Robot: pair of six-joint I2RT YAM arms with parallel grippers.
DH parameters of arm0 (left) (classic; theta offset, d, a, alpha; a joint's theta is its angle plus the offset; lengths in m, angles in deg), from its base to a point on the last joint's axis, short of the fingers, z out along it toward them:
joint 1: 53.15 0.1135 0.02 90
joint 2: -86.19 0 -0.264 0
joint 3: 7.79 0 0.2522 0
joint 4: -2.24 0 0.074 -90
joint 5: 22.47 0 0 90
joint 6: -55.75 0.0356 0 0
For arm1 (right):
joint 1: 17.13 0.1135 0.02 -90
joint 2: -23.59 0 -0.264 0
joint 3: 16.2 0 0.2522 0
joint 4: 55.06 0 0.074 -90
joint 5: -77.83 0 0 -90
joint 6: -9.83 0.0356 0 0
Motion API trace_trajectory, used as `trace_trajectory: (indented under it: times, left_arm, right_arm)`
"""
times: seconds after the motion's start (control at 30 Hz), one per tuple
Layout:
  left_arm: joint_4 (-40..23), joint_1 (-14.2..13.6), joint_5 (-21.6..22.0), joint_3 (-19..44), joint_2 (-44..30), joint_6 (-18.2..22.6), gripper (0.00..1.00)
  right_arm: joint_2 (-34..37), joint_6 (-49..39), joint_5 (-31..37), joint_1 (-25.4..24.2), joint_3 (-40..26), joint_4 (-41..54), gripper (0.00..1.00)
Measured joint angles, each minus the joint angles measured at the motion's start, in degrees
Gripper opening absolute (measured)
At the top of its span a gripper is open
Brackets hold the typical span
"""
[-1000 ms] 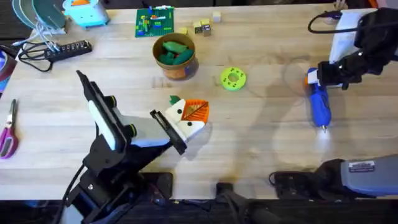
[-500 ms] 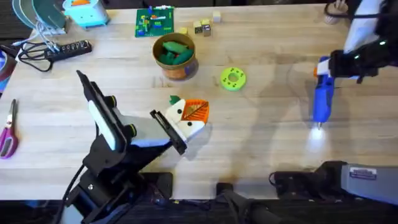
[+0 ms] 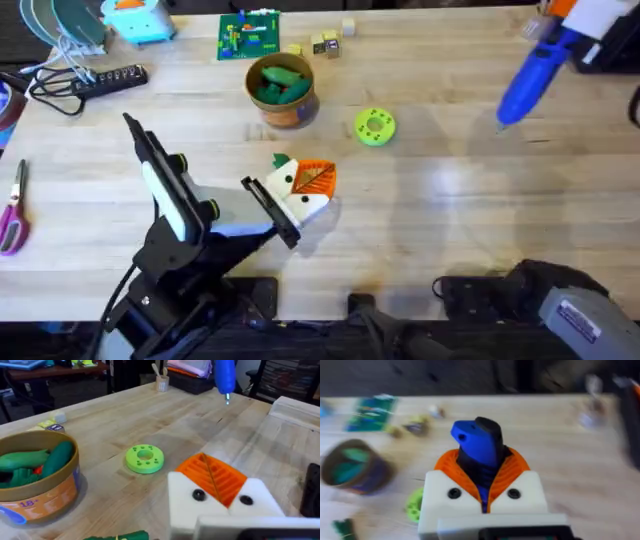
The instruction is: Pick up the gripper from the table and insert it into the empty holder that is missing its gripper. Then pick up a screw, insert it into the mounting hole, and use the screwdriver to tighten it. Finally, clean up the table by picking up the vegetable and placing it into the bucket.
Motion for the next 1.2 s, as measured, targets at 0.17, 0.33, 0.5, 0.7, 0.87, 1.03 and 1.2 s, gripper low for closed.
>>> trace_trajectory:
  times: [0.17, 0.33, 0.5, 0.7, 0.87, 1.03, 1.2]
  left_arm:
    - [0.0, 0.0, 0.0, 0.0, 0.0, 0.0, 0.006]
    - [0.0, 0.0, 0.0, 0.0, 0.0, 0.0, 0.006]
    - [0.0, 0.0, 0.0, 0.0, 0.0, 0.0, 0.006]
    - [0.0, 0.0, 0.0, 0.0, 0.0, 0.0, 0.006]
    - [0.0, 0.0, 0.0, 0.0, 0.0, 0.0, 0.006]
    - [0.0, 0.0, 0.0, 0.0, 0.0, 0.0, 0.006]
    - [0.0, 0.0, 0.0, 0.0, 0.0, 0.0, 0.006]
  right_arm:
    - [-3.2, 4.2, -10.7, 8.7, 8.5, -19.0, 0.023]
    - [-1.3, 6.5, -15.3, 22.7, 11.3, -33.2, 0.023]
    - [3.5, 8.0, -17.1, 35.8, 11.5, -52.4, 0.023]
    - [7.3, 8.7, -18.0, 47.0, 11.5, -62.5, 0.023]
    - [11.2, 9.0, -18.3, 53.2, 11.6, -67.3, 0.023]
    - [12.1, 9.4, -18.0, 56.1, 11.6, -69.1, 0.023]
    - [12.2, 11.2, -17.8, 56.2, 11.6, -69.1, 0.023]
